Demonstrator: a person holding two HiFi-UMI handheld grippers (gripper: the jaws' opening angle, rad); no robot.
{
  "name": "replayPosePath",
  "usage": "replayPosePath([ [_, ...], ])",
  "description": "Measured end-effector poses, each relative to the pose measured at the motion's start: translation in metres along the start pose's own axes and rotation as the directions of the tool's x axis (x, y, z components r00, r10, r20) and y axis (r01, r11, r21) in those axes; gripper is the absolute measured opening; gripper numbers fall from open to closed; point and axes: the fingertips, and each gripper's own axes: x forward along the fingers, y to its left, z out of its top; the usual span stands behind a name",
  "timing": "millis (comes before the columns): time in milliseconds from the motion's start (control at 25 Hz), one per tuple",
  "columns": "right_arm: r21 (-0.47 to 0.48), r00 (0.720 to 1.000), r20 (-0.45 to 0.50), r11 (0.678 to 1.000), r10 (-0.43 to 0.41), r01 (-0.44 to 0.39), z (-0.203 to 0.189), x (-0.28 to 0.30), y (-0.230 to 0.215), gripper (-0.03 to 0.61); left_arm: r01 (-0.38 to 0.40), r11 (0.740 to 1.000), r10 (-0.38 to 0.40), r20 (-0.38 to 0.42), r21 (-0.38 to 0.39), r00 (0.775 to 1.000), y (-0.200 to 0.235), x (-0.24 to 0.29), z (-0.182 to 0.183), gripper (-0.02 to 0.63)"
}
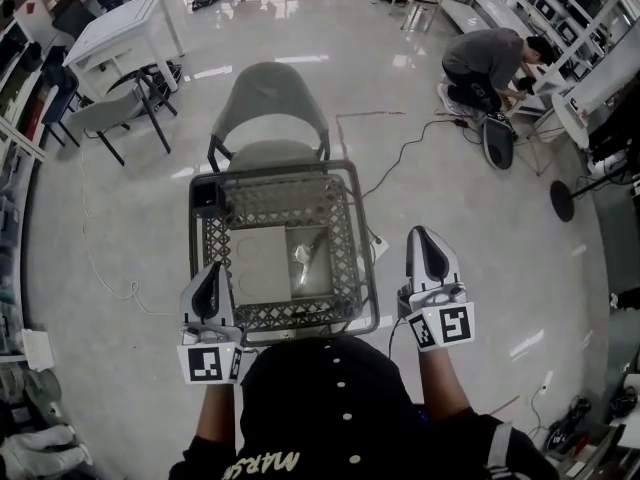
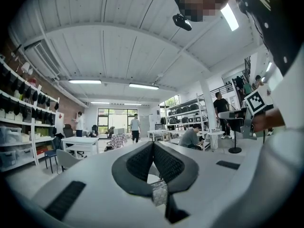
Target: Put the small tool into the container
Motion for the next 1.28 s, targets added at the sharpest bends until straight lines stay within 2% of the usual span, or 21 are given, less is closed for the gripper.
replayPosePath([
  [440,0.045,0.999,-0.005,0.998,0.032,-0.032,-0.007,0.004,0.008,0.014,-0.018,1.0,0.018,0.009,-0.024,1.0,0.004,-0.003,0.005,0.026],
  [1280,0.028,0.999,0.0,0.998,0.05,-0.05,-0.014,0.01,0.017,0.014,-0.025,1.0,0.025,0.016,-0.009,1.0,0.004,-0.009,0.001,0.026],
])
